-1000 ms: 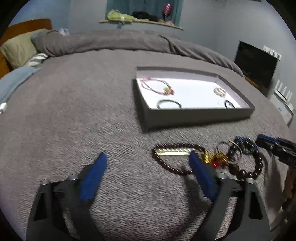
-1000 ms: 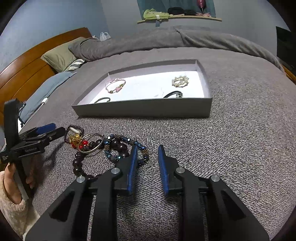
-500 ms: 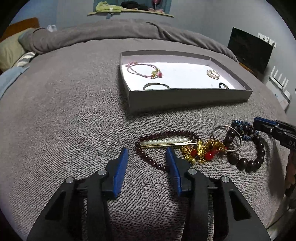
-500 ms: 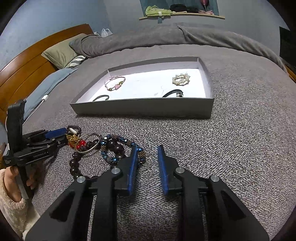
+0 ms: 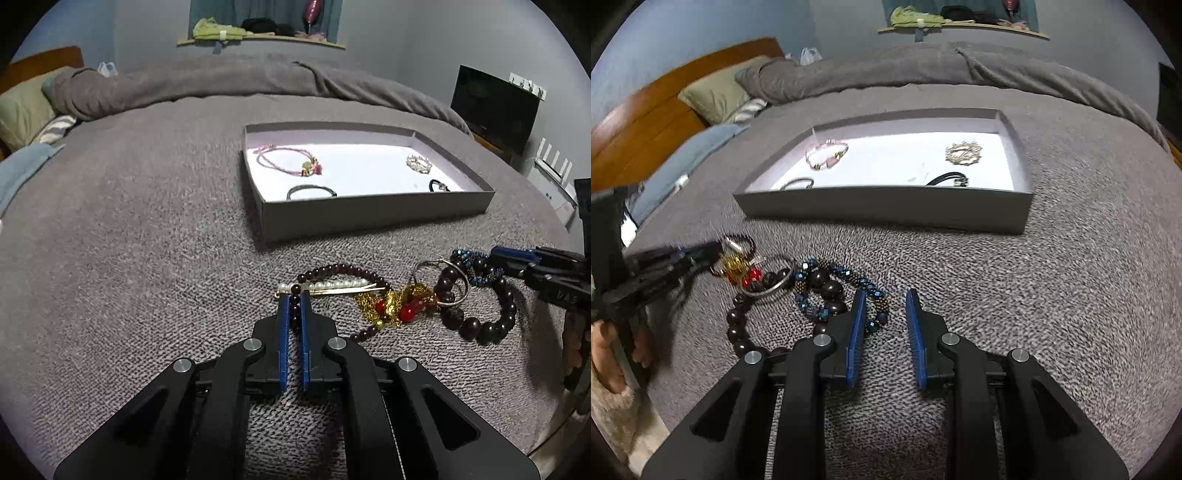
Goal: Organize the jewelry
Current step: 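Grasp the dark bead bracelet with the left gripper while the right grasps the blue bead strand, then carry both bead bracelets into the tray and open both grippers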
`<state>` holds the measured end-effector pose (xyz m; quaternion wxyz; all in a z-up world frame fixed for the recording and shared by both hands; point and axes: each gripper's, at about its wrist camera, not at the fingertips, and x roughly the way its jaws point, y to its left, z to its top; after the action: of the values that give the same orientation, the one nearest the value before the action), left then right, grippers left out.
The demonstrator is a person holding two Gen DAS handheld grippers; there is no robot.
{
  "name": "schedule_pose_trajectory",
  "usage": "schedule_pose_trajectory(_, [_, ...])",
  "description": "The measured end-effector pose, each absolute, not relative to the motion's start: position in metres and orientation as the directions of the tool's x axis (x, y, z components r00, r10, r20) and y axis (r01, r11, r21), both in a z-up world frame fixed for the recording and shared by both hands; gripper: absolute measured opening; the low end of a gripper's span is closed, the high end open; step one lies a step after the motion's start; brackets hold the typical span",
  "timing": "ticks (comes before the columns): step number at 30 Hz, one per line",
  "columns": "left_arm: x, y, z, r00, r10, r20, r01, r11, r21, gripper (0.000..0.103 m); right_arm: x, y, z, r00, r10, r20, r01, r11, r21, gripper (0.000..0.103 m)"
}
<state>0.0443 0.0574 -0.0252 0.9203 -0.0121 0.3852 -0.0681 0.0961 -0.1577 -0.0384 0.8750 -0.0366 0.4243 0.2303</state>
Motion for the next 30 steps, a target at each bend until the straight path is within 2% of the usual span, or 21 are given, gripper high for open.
schedule_pose_trajectory(4, [0.04, 0.056, -0.019, 0.718, -0.129, -0.684, 0.125, 0.991, -0.056, 0.006, 0.102, -0.154, -0.042, 0.52, 0.366, -0.772, -0.447, 0.887, 0.119, 0.022])
schedule_pose_trajectory(6, [0.04, 0.057, -0.017, 0.726, -0.134, -0.674, 0.13, 0.99, -0.057, 0.006, 0.1, -0.155, -0.041, 0.533, 0.37, -0.761, -0.44, 0.889, 0.124, 0.007])
schedule_pose_trajectory(9, [0.036, 0.056, -0.011, 0.748, -0.142, -0.648, 0.14, 0.989, -0.055, 0.006, 0.097, -0.159, -0.035, 0.566, 0.383, -0.73, -0.427, 0.894, 0.138, 0.007])
schedule_pose_trajectory(14, [0.028, 0.05, 0.0, 0.794, -0.129, -0.594, 0.152, 0.988, -0.012, 0.006, 0.082, -0.172, -0.003, 0.673, 0.44, -0.594, -0.422, 0.889, 0.179, 0.007])
schedule_pose_trajectory(19, [0.019, 0.049, 0.026, 0.851, -0.112, -0.513, 0.139, 0.99, 0.015, 0.006, 0.069, -0.183, 0.023, 0.77, 0.397, -0.499, -0.374, 0.915, 0.151, 0.007])
schedule_pose_trajectory(24, [0.014, 0.053, 0.052, 0.878, -0.097, -0.469, 0.124, 0.992, 0.029, 0.006, 0.076, -0.197, 0.038, 0.794, 0.385, -0.469, -0.348, 0.922, 0.168, 0.007])
schedule_pose_trajectory(30, [0.035, 0.047, 0.076, 0.884, -0.105, -0.455, 0.142, 0.989, 0.048, 0.006, 0.099, -0.201, 0.047, 0.786, 0.395, -0.475, -0.343, 0.919, 0.197, 0.007])
